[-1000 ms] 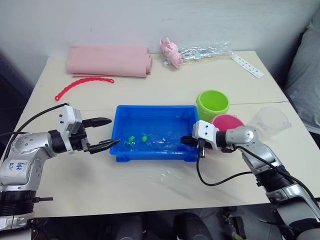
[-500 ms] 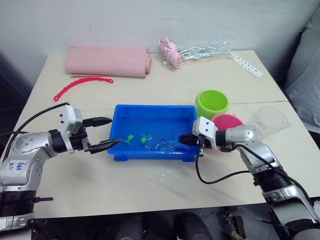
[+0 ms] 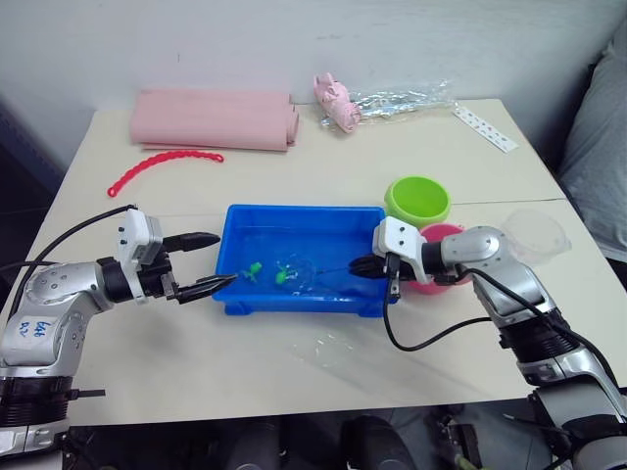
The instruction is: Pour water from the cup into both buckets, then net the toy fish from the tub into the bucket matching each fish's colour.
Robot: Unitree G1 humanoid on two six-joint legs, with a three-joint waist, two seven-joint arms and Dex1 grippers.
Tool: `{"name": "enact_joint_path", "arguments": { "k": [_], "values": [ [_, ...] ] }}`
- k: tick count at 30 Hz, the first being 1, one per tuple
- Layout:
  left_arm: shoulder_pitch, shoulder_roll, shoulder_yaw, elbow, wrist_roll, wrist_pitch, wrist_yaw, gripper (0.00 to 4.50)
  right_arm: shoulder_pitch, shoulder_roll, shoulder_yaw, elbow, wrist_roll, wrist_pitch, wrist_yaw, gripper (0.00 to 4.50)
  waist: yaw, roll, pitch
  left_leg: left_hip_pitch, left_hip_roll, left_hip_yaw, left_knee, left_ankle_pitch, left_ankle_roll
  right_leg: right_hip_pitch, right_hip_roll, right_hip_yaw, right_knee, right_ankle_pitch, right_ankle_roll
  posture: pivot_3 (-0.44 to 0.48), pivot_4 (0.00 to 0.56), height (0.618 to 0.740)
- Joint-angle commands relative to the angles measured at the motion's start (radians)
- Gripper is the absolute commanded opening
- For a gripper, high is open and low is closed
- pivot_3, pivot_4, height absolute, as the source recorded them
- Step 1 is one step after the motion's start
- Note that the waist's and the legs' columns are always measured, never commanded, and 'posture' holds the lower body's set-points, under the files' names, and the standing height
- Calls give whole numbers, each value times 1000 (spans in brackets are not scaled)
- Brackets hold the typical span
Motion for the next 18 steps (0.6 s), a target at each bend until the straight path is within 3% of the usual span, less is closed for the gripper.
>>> {"name": "enact_joint_path", "arguments": {
  "k": [1,8,18],
  "values": [
    [6,-3,26,-29,-12,-14,4,4462,-26,30,-14,8,13,-4,-8,0,-1,0,0,0,0,0,0,0,0,0,0,0,0,0,0,0,150,740],
    [10,-1,35,-25,-11,-17,6,4462,-27,52,-44,50,49,-32,15,0,1,0,0,0,0,0,0,0,0,0,0,0,0,0,0,0,150,740],
    [11,0,42,-30,-15,-12,10,4462,36,42,-154,-35,185,-6,30,0,1,0,0,0,0,0,0,0,0,0,0,0,0,0,0,0,150,740]
  ]
}}
